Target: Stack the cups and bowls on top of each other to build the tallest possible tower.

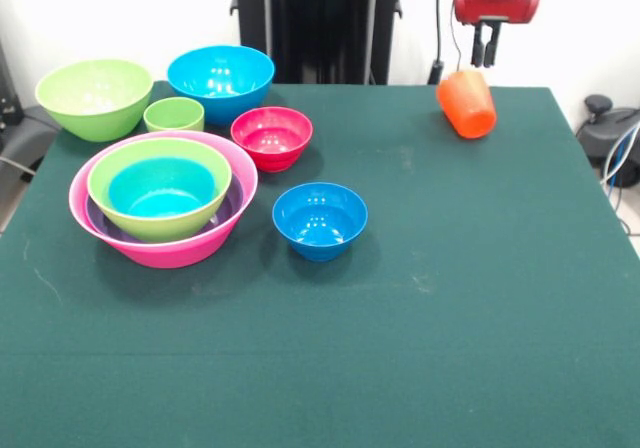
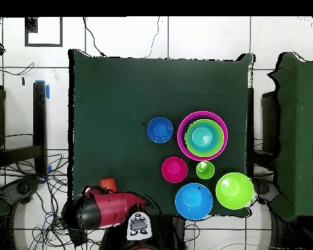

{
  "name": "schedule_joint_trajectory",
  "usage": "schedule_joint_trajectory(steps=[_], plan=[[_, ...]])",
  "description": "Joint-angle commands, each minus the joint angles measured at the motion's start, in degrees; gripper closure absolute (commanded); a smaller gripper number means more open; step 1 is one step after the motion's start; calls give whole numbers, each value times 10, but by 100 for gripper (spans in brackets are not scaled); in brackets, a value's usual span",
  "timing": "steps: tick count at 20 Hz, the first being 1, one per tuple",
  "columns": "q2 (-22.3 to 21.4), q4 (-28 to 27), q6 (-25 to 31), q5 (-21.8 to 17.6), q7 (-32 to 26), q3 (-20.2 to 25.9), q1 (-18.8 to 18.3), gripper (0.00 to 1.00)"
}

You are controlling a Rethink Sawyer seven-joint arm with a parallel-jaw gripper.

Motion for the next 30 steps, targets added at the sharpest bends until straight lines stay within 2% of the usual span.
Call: schedule_joint_trajectory(steps=[1,6,8,9,14,24,30], plan=[[22,-8,35,28,87,20,-4,100],[23,-9,31,21,79,27,-12,100],[23,-7,3,16,84,24,-10,100],[23,-6,-11,13,87,23,-9,0],[28,-12,3,2,63,40,-32,0],[28,-26,24,-21,32,31,-63,0],[40,-34,18,-48,6,33,-100,0]])
